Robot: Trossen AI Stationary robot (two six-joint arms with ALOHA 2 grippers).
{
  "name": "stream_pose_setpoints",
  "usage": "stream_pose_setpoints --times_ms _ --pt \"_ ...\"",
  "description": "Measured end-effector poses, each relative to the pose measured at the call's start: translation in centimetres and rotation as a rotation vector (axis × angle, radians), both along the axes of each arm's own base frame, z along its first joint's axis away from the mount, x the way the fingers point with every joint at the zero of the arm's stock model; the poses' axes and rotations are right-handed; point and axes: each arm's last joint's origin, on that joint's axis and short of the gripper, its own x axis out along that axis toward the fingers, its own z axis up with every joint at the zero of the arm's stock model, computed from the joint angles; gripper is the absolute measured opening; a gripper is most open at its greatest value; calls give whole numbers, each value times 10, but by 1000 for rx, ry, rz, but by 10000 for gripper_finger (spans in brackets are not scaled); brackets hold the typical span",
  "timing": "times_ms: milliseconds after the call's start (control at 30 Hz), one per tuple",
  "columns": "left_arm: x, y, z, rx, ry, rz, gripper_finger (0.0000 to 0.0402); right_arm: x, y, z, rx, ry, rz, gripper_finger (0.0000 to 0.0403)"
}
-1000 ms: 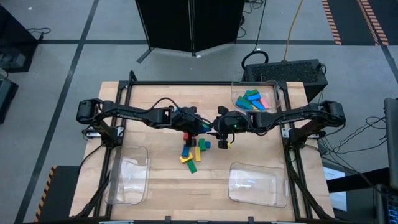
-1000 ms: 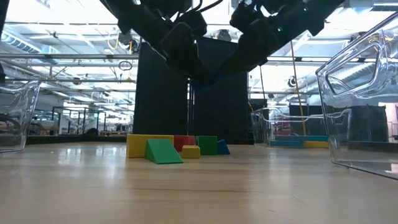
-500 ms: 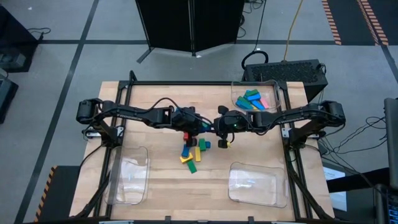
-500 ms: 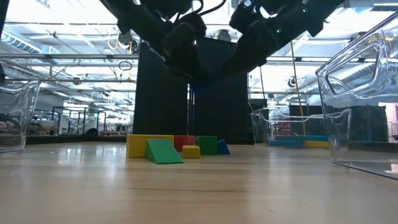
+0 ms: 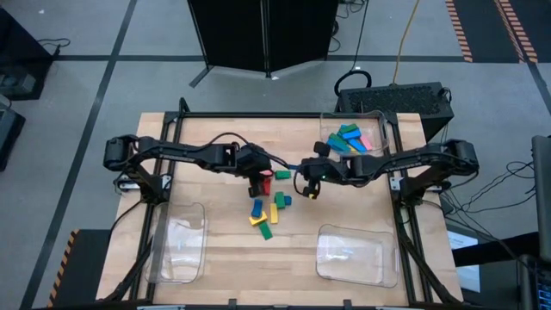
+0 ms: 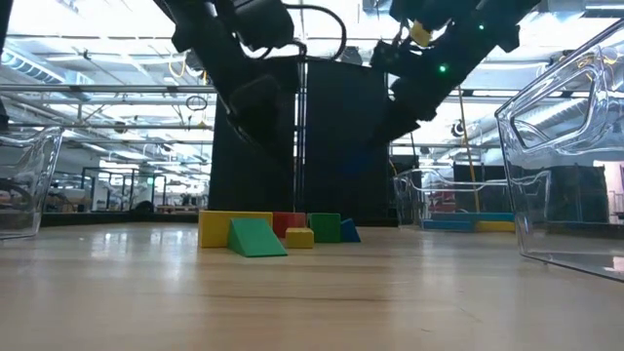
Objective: Sort blocks by size
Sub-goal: Put the blue rectangle block into the top transparent bin
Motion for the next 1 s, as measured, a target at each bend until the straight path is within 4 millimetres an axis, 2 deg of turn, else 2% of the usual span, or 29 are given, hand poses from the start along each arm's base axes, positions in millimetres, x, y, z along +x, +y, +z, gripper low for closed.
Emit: stream_pose_setpoints --times_ms 233,367,733,1000 --pt "-1 0 -2 14 9 41 132 -15 -3 8 -52 45 -103 39" --pt "-10 -1 -4 18 4 51 132 -30 -4 19 -72 59 -156 39" --pt "-52 -4 -9 -3 -23 94 132 -66 -12 45 -120 57 -286 39" --pt "-75 -11 -25 -34 -28 93 132 -79 -30 46 -102 93 -393 40"
